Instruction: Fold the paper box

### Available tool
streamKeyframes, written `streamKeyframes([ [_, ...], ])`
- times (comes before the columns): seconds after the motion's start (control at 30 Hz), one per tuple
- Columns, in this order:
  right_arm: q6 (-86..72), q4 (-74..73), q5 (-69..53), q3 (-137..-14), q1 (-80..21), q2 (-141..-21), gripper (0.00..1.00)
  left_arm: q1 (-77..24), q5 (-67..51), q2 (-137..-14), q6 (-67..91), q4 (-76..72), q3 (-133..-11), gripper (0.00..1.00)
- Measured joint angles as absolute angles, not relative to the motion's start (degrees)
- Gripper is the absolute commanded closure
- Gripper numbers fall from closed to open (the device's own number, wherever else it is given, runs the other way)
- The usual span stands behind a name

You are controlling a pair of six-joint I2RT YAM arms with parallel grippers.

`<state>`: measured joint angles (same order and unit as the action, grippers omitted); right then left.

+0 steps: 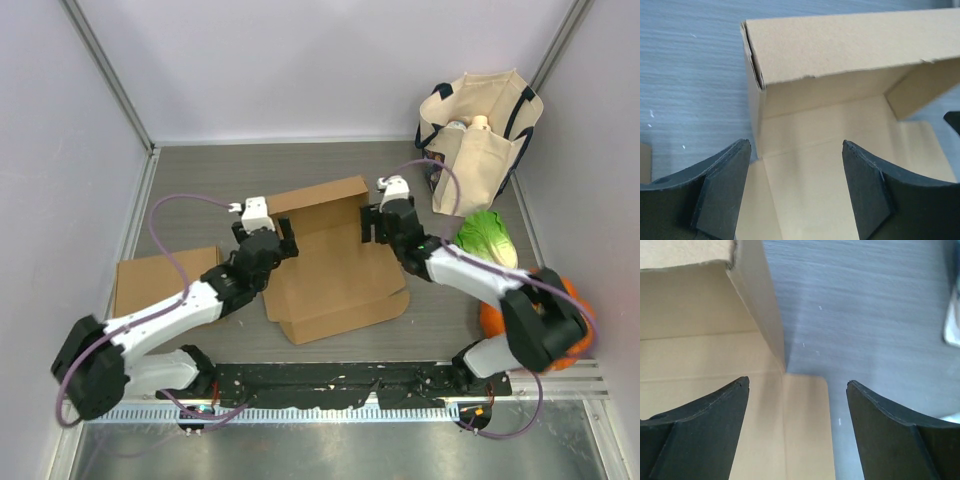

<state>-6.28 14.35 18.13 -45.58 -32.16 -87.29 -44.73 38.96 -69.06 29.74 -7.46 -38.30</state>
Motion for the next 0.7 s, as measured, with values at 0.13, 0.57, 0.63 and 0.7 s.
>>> streamKeyframes([
  [0.13, -18.2, -7.1, 17.3, -45.2, -31.6, -71.2, 0.15, -44.5, 28.4, -57.6, 33.7, 3.7, -38.3, 0.28],
  [0.57, -40.4, -25.4, -8.9, -23.1, -18.5, -51.4, 0.46, -64.6, -2.6, -61.9, 22.4, 10.2, -45.2, 0.14],
  [0.63, -40.7, -23.6, -10.0, -21.8, -18.5, -51.8, 0.59, -66.8, -2.1, -67.1, 19.1, 10.4, -47.5, 0.13],
  [0.7, -40.7, -20.9, -11.4, -20.8, -18.5, -53.1, 0.65, -69.1, -0.6, -73.2, 16.2, 10.7, -50.0, 0.13],
])
